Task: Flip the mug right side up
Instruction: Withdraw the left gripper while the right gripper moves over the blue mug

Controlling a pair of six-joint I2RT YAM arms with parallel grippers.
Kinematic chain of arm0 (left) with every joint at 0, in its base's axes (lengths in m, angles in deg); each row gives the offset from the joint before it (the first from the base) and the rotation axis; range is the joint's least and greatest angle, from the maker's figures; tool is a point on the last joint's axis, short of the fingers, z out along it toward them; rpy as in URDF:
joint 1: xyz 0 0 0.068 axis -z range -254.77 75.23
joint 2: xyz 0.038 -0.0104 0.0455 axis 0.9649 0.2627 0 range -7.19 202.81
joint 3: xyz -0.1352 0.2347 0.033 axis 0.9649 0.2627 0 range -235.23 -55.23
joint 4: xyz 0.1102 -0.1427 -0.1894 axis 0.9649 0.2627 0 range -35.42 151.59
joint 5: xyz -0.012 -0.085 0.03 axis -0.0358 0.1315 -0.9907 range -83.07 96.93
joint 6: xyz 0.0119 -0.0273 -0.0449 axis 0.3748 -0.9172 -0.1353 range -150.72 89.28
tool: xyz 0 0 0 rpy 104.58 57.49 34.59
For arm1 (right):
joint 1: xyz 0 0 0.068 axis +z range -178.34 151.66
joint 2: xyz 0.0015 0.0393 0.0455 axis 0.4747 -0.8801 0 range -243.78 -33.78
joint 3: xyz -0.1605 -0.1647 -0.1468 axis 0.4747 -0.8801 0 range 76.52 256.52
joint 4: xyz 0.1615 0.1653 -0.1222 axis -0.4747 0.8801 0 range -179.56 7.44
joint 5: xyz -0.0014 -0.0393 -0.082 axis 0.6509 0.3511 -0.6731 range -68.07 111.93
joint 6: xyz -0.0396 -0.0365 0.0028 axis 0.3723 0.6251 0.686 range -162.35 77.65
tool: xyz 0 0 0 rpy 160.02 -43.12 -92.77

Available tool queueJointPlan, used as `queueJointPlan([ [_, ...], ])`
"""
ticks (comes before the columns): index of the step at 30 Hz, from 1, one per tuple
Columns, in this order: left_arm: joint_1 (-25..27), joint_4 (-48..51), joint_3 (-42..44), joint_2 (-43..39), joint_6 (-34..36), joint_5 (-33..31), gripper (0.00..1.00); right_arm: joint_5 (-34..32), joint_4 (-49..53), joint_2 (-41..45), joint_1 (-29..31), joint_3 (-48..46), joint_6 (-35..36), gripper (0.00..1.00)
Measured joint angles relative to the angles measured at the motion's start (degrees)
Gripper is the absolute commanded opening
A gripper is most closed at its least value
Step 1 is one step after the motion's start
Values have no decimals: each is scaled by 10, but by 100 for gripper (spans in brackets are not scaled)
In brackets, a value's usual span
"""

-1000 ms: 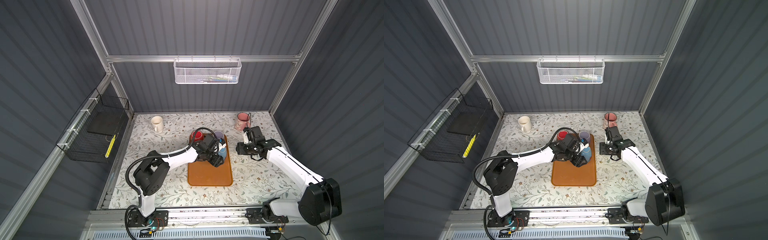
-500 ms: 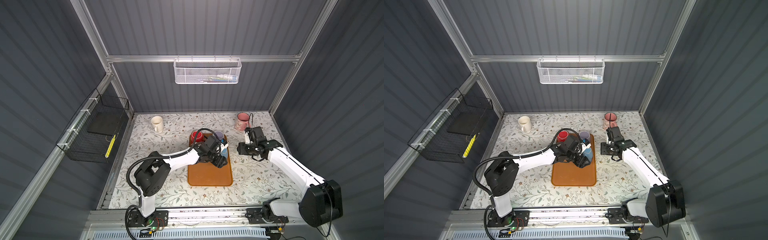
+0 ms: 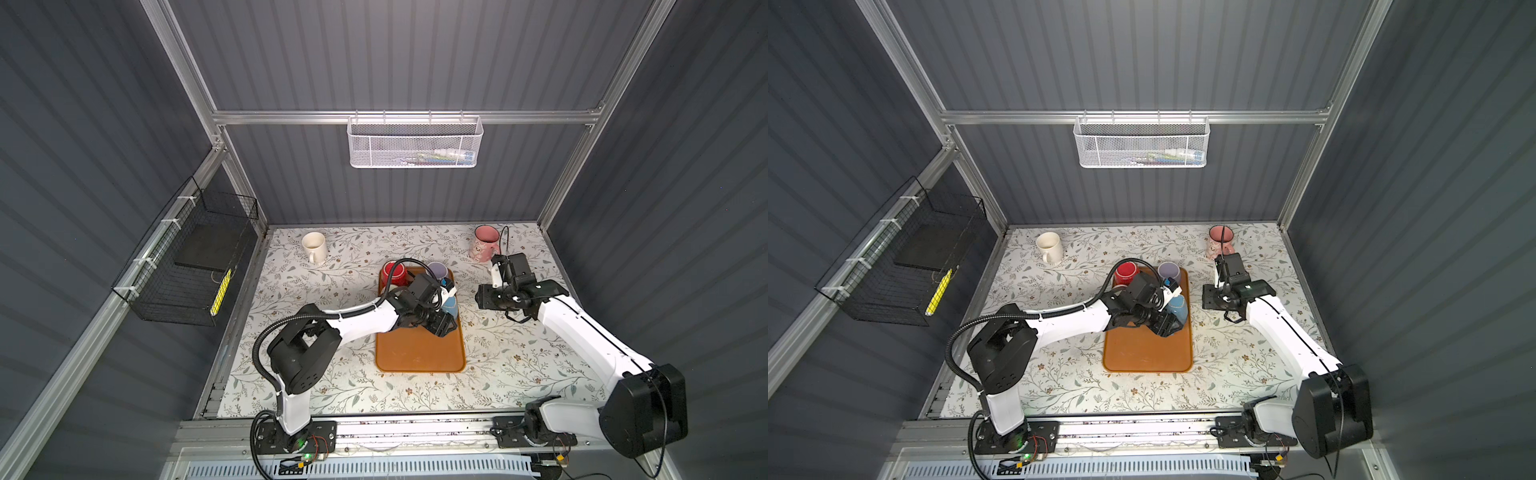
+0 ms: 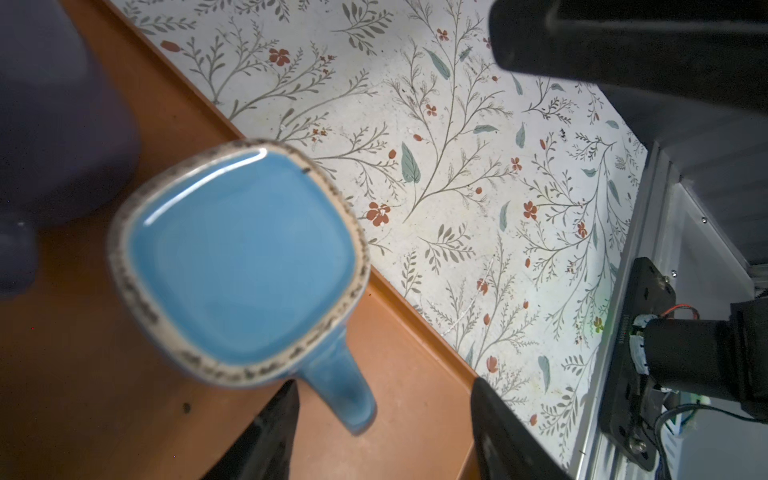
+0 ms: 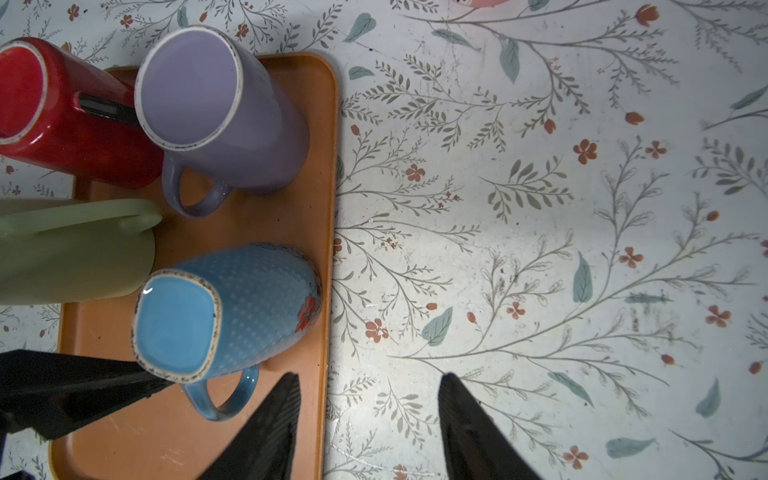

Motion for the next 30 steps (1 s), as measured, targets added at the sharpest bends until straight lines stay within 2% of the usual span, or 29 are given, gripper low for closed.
queueJointPlan([
  [8, -74, 6, 14, -91, 7, -12, 66, 8, 2, -7, 14, -2, -17, 54],
  [12, -113, 8, 19, -119, 32, -2, 63, -14, -1, -9, 74, -12, -59, 54],
  [17, -128, 45, 21, -122, 77, -13, 57, -30, -9, -9, 153, -45, -122, 55],
  [23, -129, 74, 40, -157, 100, -121, 56, -42, -33, -10, 193, -71, -175, 56],
  [30, -129, 64, 78, -218, 100, -251, 56, -49, -69, -26, 210, -73, -168, 58],
])
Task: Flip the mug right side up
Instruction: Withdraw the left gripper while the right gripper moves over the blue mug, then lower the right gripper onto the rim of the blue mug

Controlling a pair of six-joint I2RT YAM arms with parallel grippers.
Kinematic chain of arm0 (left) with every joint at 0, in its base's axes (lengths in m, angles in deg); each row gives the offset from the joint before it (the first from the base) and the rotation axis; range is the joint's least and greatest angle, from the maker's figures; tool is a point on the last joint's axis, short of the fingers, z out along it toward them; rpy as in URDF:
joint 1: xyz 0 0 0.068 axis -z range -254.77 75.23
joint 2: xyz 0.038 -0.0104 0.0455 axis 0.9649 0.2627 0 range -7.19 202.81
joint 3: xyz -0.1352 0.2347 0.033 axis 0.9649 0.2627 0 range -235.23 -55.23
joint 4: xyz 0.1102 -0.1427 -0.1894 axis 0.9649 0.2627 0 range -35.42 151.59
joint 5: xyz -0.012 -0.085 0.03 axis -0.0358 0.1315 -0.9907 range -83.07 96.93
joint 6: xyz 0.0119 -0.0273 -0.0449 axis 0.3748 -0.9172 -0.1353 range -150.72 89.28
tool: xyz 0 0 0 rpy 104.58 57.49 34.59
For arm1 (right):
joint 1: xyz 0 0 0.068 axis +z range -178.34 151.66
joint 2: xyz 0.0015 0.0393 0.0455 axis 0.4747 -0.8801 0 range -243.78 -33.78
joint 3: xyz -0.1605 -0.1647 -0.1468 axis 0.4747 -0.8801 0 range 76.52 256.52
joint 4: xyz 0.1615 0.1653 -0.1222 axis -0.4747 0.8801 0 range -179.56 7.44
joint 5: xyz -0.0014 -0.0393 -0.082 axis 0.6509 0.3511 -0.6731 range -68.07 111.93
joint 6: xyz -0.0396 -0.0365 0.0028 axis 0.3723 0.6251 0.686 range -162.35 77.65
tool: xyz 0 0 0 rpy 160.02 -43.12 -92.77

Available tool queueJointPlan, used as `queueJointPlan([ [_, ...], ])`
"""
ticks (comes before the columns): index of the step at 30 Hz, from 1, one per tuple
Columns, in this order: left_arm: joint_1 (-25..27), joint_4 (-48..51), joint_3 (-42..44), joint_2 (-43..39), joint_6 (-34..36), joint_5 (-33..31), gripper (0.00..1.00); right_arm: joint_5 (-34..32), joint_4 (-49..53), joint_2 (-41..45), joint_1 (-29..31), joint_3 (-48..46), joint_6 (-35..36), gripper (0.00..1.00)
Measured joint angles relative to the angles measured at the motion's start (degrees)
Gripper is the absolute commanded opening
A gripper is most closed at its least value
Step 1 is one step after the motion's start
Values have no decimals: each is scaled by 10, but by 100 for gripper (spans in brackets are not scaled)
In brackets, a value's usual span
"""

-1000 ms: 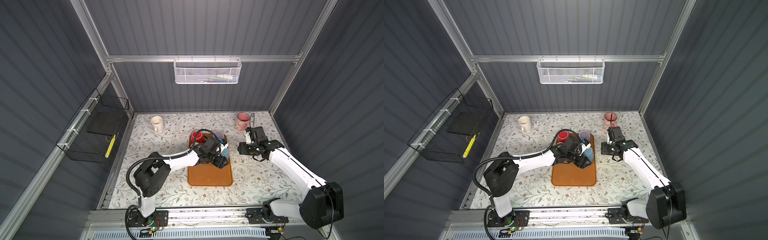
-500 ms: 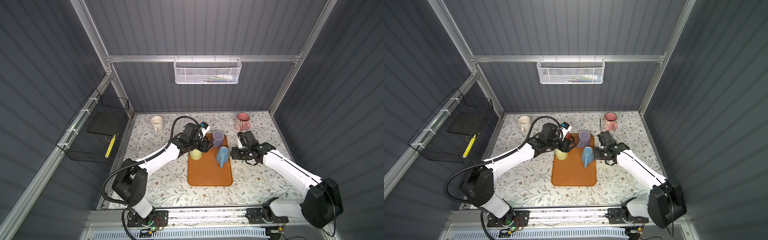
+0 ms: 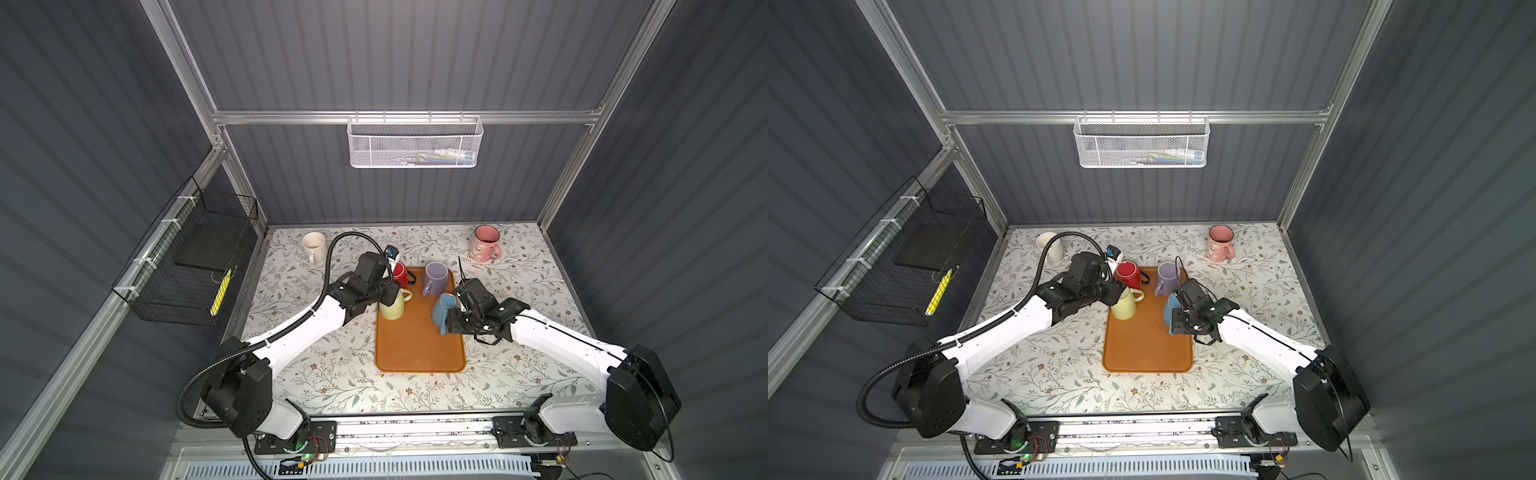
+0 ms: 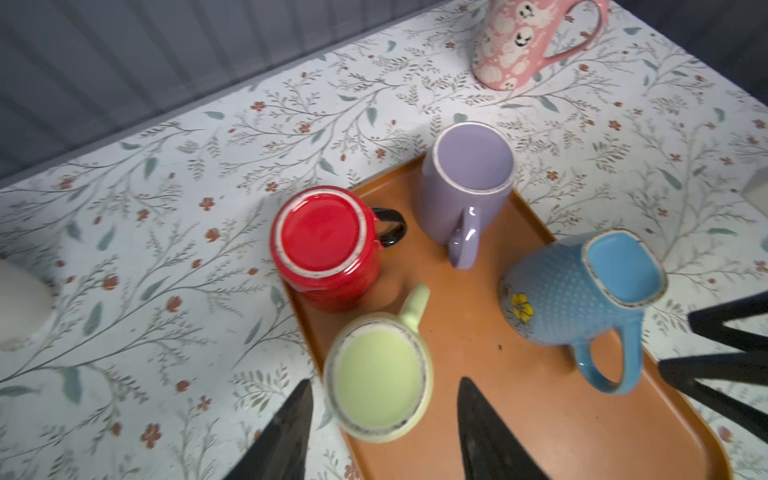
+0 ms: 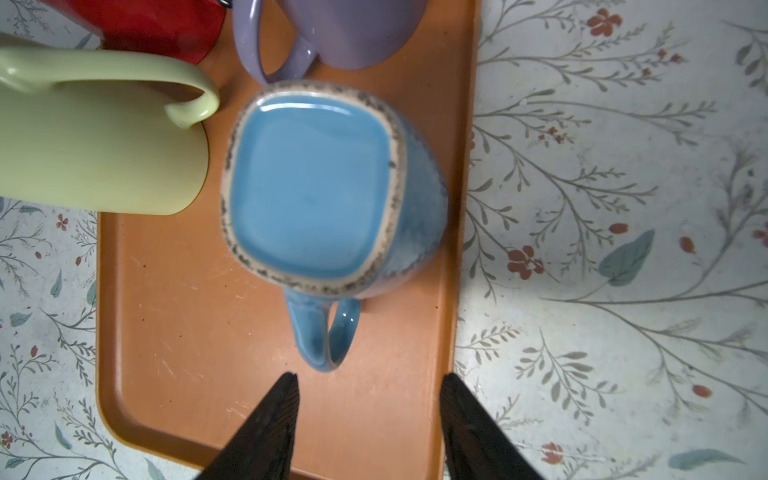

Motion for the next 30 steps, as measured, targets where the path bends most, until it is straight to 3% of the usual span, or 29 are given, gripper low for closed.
queueJointPlan([
  [14, 0, -5, 41, -10, -4, -92, 58, -39, -18, -11, 23, -14, 14, 59],
  [30, -16, -18, 78, -43, -5, -84, 58, -81, -13, -76, 46, 17, -28, 59],
])
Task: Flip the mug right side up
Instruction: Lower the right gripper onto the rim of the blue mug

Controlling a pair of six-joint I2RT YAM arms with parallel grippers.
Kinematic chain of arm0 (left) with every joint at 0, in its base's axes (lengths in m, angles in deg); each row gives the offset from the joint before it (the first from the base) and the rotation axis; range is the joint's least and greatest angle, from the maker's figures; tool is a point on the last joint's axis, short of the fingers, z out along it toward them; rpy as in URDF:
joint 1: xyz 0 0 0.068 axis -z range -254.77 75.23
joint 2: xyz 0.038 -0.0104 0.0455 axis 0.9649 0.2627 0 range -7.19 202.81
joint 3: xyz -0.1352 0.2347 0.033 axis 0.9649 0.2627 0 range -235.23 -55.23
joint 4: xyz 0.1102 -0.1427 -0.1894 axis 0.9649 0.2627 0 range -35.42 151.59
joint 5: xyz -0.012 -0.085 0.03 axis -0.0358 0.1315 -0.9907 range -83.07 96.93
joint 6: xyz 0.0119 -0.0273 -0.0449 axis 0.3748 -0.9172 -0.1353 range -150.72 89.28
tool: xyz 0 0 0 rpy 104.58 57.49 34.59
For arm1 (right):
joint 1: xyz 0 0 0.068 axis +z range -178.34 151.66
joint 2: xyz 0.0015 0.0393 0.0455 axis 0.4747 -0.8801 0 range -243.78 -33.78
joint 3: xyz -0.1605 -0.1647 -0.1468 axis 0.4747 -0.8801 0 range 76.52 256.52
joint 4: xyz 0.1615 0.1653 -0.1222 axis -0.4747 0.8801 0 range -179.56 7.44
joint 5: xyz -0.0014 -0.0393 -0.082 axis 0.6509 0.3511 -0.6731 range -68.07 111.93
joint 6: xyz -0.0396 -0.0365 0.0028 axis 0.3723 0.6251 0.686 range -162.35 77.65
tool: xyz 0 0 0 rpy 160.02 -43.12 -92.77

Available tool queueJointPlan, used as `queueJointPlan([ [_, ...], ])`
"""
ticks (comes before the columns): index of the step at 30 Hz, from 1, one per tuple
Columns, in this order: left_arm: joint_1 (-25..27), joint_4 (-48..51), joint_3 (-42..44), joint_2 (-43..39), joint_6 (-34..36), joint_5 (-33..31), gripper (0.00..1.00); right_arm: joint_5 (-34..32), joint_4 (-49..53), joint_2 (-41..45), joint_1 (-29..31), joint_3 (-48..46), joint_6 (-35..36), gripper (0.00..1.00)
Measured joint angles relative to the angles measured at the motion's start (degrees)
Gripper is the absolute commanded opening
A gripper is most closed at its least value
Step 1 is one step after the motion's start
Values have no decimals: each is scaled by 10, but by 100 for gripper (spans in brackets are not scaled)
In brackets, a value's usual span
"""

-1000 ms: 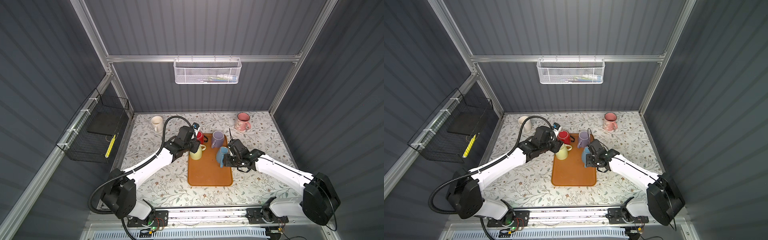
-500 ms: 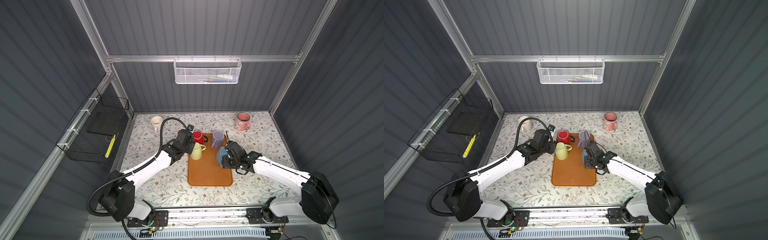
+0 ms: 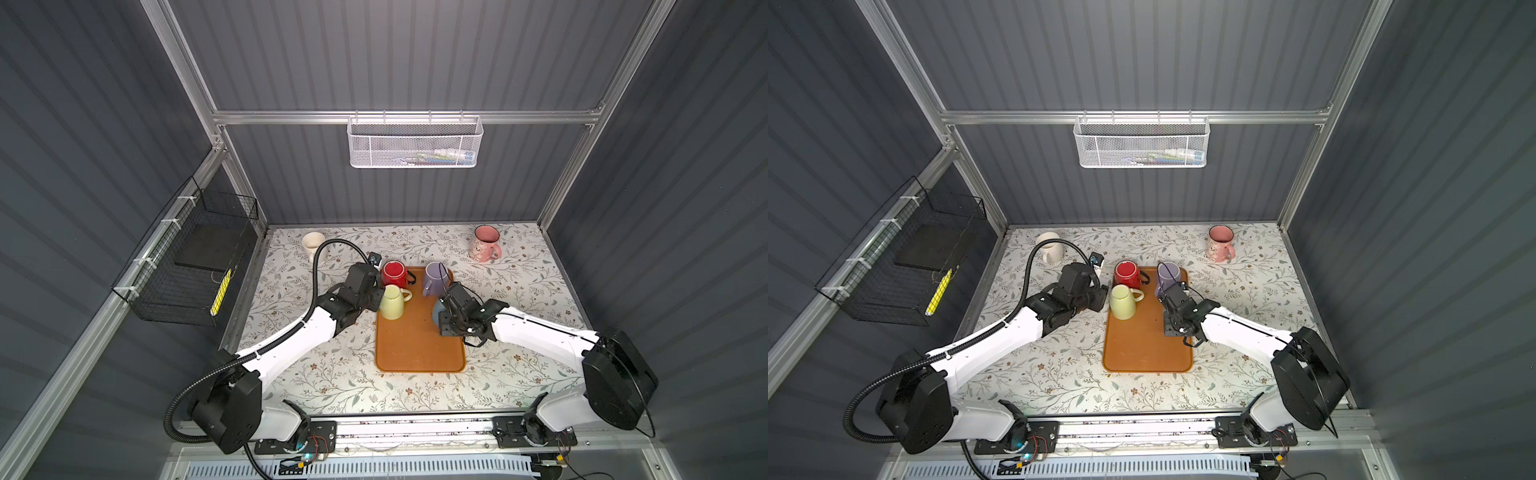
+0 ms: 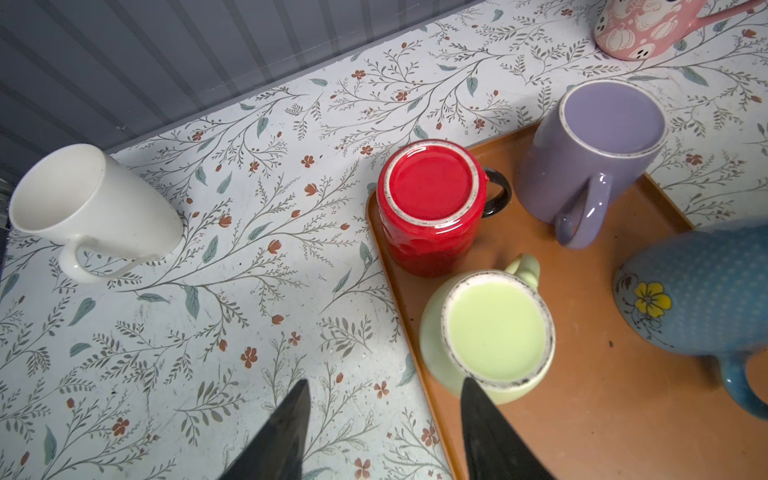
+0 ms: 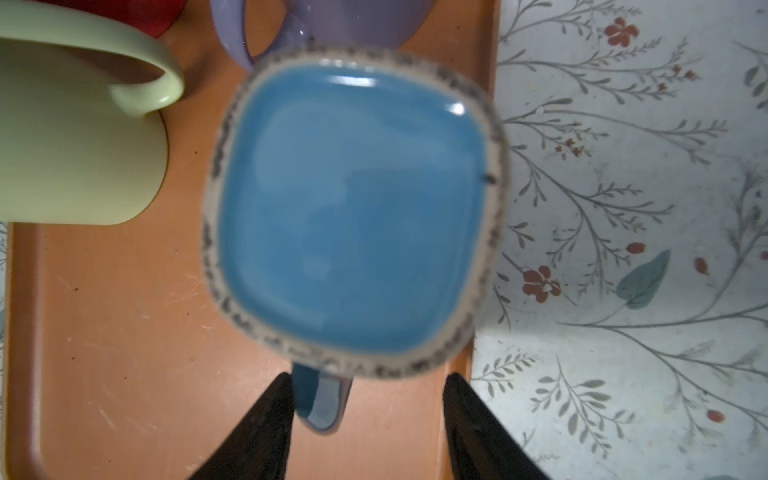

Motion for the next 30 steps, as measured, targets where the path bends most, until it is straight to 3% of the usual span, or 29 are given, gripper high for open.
queueJointPlan([
  [30, -11, -5, 3, -1, 0, 18, 58, -35, 18, -94, 37, 38, -64, 53],
])
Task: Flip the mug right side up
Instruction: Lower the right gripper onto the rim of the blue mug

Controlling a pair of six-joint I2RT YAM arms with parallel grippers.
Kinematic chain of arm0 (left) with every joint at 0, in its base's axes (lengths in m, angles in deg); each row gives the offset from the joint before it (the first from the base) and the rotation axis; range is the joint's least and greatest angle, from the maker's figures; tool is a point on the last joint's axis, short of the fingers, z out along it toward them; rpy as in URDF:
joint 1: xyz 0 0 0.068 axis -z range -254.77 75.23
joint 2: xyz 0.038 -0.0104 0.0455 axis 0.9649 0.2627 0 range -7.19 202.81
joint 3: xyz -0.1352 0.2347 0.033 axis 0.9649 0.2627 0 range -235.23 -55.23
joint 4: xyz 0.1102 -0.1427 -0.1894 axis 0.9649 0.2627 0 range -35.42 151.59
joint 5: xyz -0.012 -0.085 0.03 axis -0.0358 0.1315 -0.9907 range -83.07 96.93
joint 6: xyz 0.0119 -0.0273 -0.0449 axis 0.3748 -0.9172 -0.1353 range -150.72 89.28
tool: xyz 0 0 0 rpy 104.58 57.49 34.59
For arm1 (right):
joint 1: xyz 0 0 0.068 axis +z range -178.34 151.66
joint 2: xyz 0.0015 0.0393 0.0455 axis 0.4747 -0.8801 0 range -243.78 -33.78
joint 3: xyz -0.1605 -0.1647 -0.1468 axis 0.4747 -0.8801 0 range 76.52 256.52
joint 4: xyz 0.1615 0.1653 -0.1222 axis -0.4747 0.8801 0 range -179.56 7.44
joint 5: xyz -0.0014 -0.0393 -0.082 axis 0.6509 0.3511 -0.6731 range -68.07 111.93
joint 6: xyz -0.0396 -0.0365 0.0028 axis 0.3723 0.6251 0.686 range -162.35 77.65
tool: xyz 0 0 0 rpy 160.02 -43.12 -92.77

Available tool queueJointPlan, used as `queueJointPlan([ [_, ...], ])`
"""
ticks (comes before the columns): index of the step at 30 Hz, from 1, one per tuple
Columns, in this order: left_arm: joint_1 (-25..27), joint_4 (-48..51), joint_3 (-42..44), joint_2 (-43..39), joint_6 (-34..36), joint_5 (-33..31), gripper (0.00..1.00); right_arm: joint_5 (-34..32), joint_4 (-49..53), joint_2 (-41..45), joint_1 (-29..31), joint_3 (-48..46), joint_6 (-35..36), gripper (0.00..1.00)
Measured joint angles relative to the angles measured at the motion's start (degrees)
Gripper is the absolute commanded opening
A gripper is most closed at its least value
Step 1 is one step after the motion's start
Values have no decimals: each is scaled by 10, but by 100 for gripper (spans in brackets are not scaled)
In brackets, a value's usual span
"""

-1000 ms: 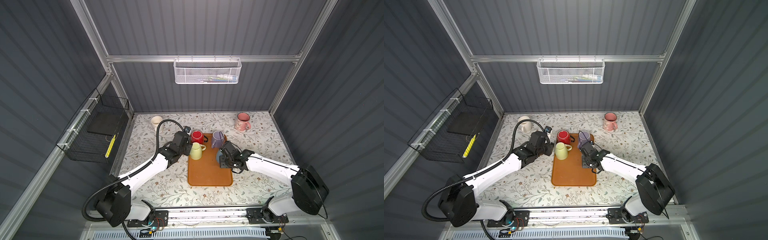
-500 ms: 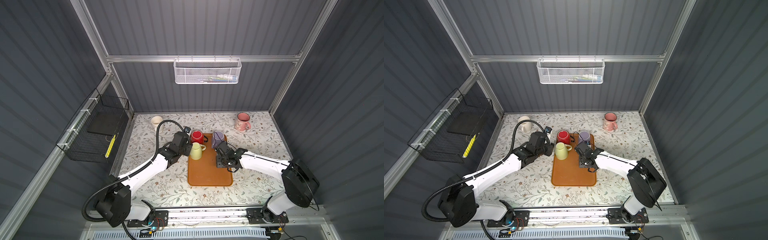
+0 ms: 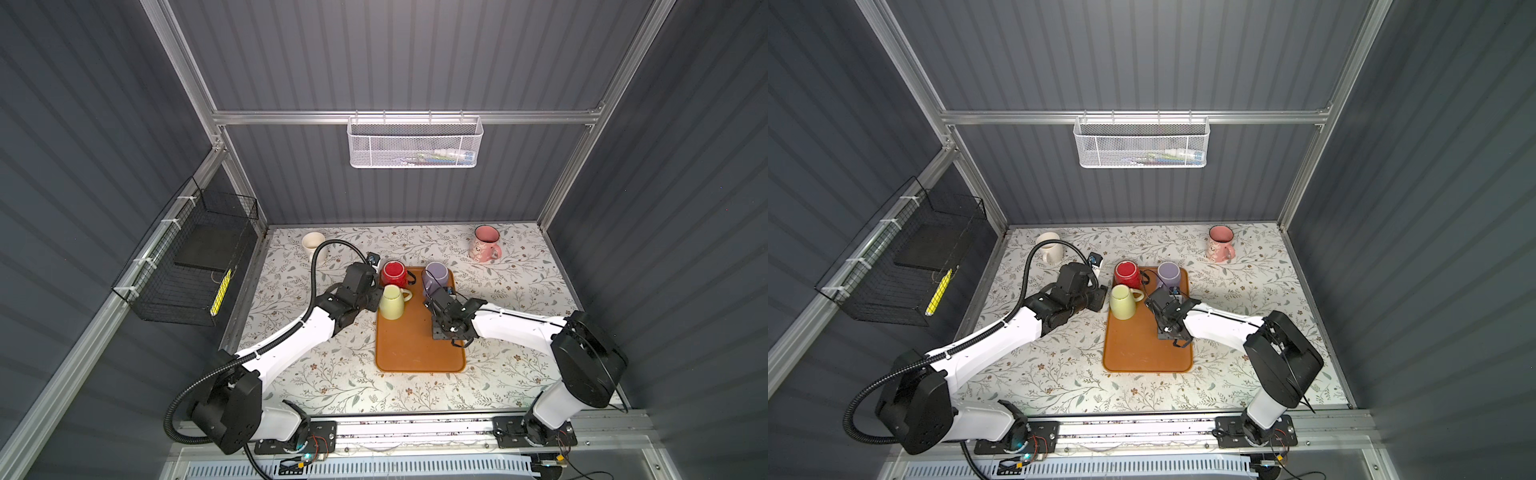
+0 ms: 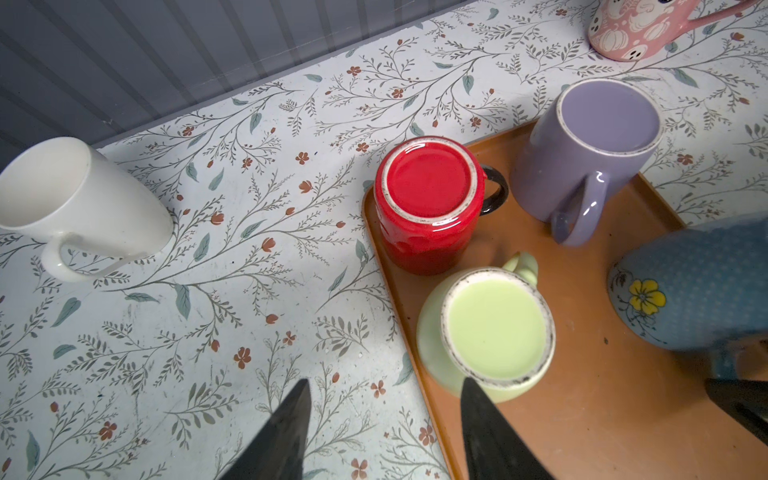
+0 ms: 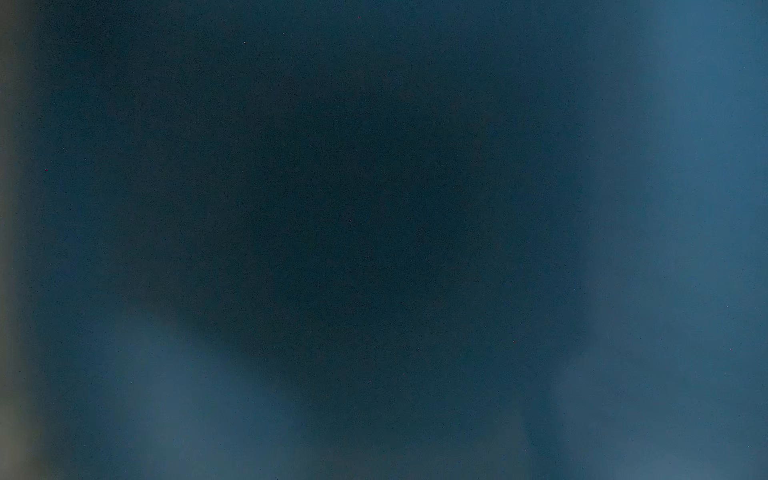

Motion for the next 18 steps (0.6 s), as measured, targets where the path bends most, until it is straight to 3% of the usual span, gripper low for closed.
queueJointPlan([
  [9, -1, 0, 0, 0, 0, 2, 58, -11, 0, -1, 5, 2, -21, 44],
  [18, -1, 0, 0, 0, -2, 3, 58, -20, 0, -2, 5, 2, -31, 25],
])
